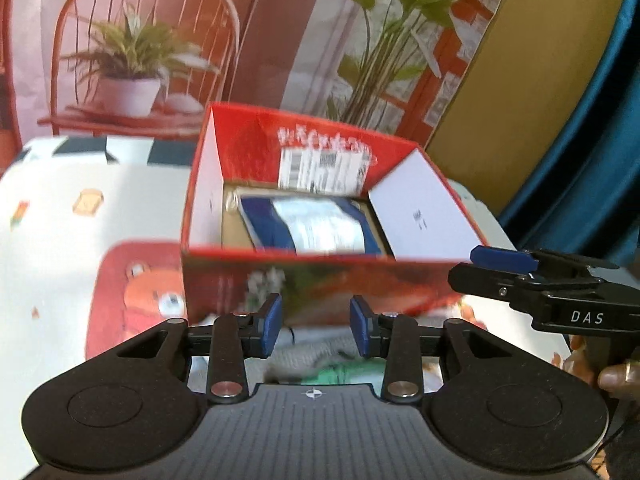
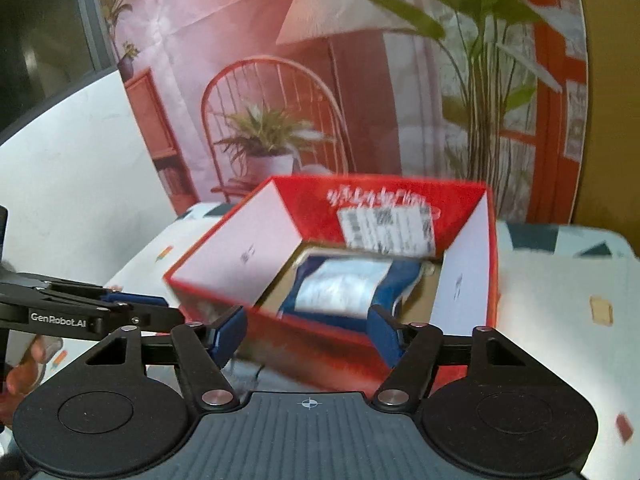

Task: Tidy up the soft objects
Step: 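Lower the blue package into the red box, open both tools, withdraw, then close both tools on the orange floral cloth beside the box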

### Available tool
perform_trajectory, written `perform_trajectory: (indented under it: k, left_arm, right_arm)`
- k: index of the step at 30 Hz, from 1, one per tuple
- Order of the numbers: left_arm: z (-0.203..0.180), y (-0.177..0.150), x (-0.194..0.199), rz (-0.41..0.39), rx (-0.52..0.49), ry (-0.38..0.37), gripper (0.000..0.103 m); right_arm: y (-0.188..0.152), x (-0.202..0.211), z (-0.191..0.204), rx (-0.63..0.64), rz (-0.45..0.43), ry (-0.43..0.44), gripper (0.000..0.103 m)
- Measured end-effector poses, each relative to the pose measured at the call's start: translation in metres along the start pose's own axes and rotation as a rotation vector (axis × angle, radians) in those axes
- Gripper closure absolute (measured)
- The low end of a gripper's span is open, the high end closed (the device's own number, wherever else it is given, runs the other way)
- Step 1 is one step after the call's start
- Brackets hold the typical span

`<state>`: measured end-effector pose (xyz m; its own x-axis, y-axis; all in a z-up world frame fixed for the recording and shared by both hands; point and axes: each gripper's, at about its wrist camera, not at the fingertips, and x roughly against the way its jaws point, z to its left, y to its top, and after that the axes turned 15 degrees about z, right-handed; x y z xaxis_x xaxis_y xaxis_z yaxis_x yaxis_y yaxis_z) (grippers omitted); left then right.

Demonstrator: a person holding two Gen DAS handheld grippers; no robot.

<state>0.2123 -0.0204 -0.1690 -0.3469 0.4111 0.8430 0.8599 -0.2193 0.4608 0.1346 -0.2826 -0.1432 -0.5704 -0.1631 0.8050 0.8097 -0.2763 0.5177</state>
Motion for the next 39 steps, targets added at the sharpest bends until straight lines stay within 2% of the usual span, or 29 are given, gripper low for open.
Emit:
perform_trajectory:
  k: [8,16,26,37,39]
  left_arm:
    - [0.007,-0.026,-0.031,0.111,0.071,-0.006,0.072]
    - [0.015,-0.036,-0.040,0.157,0.113,-0.031,0.072]
    - [0.023,-0.056,-0.025,0.181,0.146,-0.034,0.072]
    - [0.027,-0.080,-0.017,0.197,0.176,-0.047,0.070]
    - [0.027,-0.084,-0.016,0.199,0.185,-0.052,0.066]
  right_arm:
    - [-0.043,-0.022,0.001,-0.061,0.113,0.024,0.046]
    - [-0.069,-0.033,-0.002,-0.113,0.191,0.017,0.046]
    - [-0.083,-0.015,-0.007,-0.121,0.200,-0.008,0.046]
    - [-0.113,-0.009,-0.008,-0.193,0.238,0.035,0.045]
    - [-0.115,-0.010,-0.006,-0.194,0.242,0.041,0.044]
